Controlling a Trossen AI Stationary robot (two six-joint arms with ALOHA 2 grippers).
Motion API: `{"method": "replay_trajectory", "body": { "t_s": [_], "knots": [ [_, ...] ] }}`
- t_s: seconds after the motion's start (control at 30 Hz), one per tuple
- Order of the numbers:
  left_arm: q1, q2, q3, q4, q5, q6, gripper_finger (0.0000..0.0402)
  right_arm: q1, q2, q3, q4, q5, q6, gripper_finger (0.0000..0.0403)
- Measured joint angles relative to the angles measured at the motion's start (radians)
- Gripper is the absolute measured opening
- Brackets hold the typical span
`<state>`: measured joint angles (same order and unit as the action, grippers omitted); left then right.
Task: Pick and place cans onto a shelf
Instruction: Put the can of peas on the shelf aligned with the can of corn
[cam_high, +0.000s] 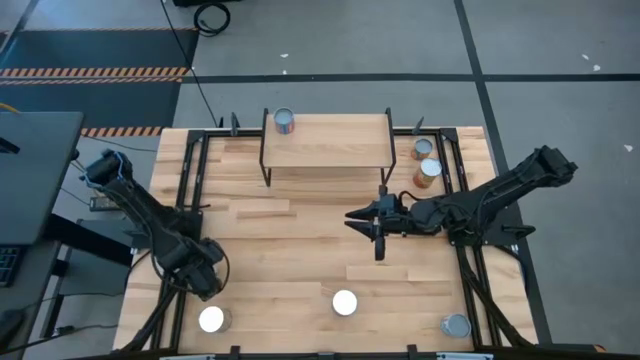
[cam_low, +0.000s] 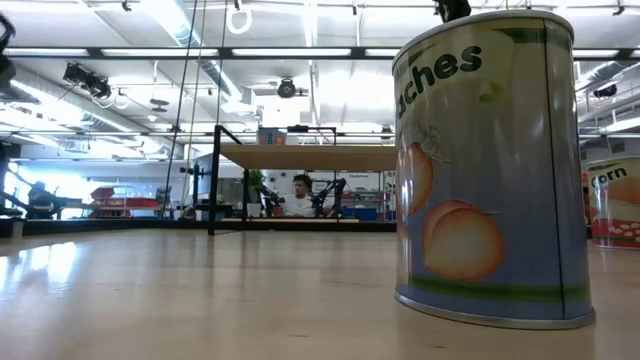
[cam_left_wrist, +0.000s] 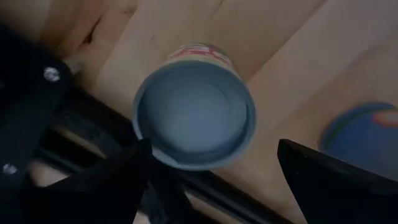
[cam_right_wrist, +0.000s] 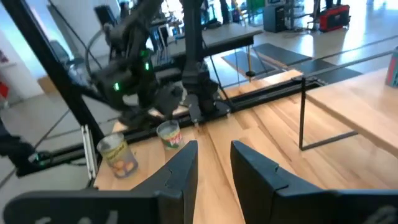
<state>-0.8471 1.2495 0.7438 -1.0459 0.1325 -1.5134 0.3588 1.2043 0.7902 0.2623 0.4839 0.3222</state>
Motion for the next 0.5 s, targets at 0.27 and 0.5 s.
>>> {"method": "replay_trajectory", "body": {
  "t_s": [0.27,0.5],
  "knots": [
    [0.001,0.000,-0.070,0.024,-0.042,0.014,0.0353,-0.001,0.005,0.000,-0.005,0.000,0.043,0.0103],
    [0.007,0.000,-0.029,0.028,-0.054,0.006,0.0353,-0.002,0.005,0.000,-0.003,-0.002,0.045,0.0103]
  ]
}}
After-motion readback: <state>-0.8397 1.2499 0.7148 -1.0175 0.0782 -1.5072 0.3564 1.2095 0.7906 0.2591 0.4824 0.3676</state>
